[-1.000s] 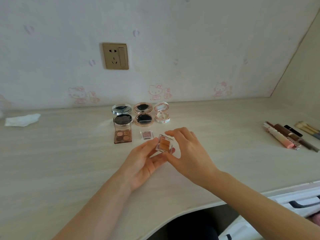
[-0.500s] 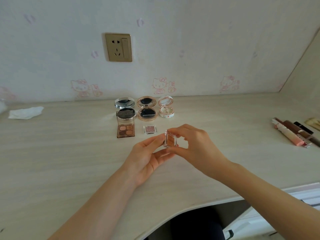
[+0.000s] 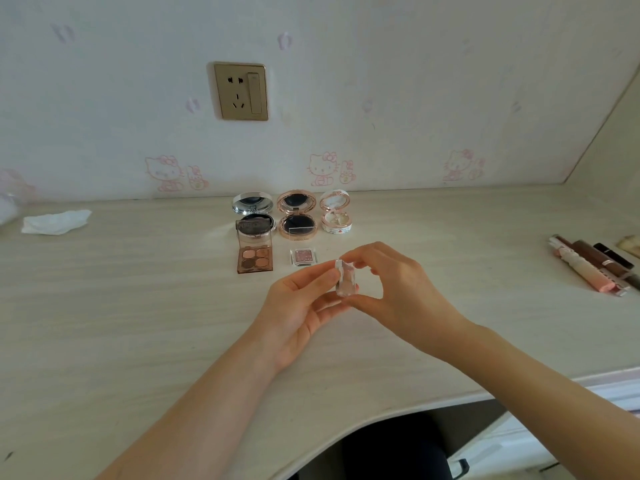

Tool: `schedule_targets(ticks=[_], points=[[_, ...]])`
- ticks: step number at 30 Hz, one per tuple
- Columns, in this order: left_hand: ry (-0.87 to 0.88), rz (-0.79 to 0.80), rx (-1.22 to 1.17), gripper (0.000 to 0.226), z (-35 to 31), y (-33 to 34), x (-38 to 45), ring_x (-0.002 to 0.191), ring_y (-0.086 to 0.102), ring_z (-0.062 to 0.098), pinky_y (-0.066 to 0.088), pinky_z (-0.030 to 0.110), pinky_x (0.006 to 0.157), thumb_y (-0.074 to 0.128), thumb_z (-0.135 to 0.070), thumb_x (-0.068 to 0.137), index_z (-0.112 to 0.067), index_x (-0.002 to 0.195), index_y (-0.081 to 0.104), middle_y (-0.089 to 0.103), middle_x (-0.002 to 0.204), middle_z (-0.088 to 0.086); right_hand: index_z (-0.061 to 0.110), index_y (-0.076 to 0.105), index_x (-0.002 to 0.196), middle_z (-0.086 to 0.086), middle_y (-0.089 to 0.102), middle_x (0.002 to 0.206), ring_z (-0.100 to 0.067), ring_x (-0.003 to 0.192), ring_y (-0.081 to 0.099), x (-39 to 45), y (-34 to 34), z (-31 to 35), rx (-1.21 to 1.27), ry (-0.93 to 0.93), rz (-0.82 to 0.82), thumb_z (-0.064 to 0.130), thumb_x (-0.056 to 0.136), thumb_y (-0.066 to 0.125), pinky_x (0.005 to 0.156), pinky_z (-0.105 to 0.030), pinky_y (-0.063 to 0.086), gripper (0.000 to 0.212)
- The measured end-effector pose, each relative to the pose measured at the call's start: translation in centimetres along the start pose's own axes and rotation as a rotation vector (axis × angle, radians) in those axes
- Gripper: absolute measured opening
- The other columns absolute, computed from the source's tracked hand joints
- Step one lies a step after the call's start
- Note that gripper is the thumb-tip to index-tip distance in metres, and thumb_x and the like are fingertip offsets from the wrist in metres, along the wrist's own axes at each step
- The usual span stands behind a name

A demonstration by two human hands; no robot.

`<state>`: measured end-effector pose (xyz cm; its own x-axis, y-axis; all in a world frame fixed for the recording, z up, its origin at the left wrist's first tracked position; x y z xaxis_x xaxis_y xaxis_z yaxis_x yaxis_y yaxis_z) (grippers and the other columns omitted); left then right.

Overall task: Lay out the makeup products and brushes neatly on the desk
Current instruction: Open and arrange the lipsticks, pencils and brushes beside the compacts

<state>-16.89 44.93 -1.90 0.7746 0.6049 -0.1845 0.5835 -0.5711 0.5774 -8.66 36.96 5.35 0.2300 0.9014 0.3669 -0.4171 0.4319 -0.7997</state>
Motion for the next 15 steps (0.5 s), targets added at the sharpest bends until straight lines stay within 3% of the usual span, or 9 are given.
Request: schedule_targets(ticks=[5, 9, 12, 15], points=[[0.131, -0.082, 0.065, 0.053, -1.1, -0.7, -0.1, 0.101, 0.068, 0.028, 0.055, 0.038, 0.090, 0.074, -0.009, 0.064, -0.001, 0.116, 0.064, 0.072, 0.106, 0.015, 0.028, 0.055, 0.125, 0.020, 0.056, 0.119, 0.001, 0.100, 0.061, -0.2, 0.5, -2.0, 0.326, 0.361, 0.094, 0.051, 0.080, 0.065, 0.085, -0.022, 0.053, 0.052], [0.293, -0.077, 0.330, 0.048, -2.2, -0.2, -0.5, 0.104, 0.067, 0.015, 0.052, 0.031, 0.090, 0.079, -0.008, 0.065, -0.013, 0.112, 0.068, 0.073, 0.105, 0.001, 0.013, 0.063, 0.113, -0.002, 0.067, 0.109, -0.015, 0.087, 0.071, -0.8, 1.1, -2.9, 0.710, 0.629, 0.073, 0.039, 0.095, 0.051, 0.081, -0.037, 0.059, 0.034], [0.385, -0.024, 0.404, 0.046, -2.5, 0.6, -0.9, 0.108, 0.065, 0.012, 0.052, 0.023, 0.087, 0.073, 0.008, 0.073, -0.010, 0.115, 0.066, 0.072, 0.109, 0.000, 0.006, 0.066, 0.108, -0.009, 0.071, 0.103, -0.022, 0.087, 0.072, -1.1, 2.1, -2.5, 0.854, 0.673, 0.171, 0.039, 0.095, 0.052, 0.080, -0.035, 0.059, 0.038], [0.409, 0.017, 0.408, 0.047, -2.6, 1.0, -1.2, 0.110, 0.064, 0.012, 0.051, 0.023, 0.092, 0.070, 0.013, 0.074, -0.004, 0.117, 0.064, 0.071, 0.112, 0.002, 0.004, 0.067, 0.105, -0.010, 0.072, 0.101, -0.023, 0.087, 0.072, -1.0, 2.1, -2.4, 0.872, 0.651, 0.150, 0.029, 0.093, 0.058, 0.080, -0.033, 0.059, 0.029]])
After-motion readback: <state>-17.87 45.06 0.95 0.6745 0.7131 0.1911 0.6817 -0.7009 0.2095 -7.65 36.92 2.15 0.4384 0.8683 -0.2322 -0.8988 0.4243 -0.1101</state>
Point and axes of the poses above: each hand's wrist, its own x-axis towards the middle knuckle, its own y-axis out of the palm, z = x × y, the point moved 8 cm from there along x, towards the middle knuckle
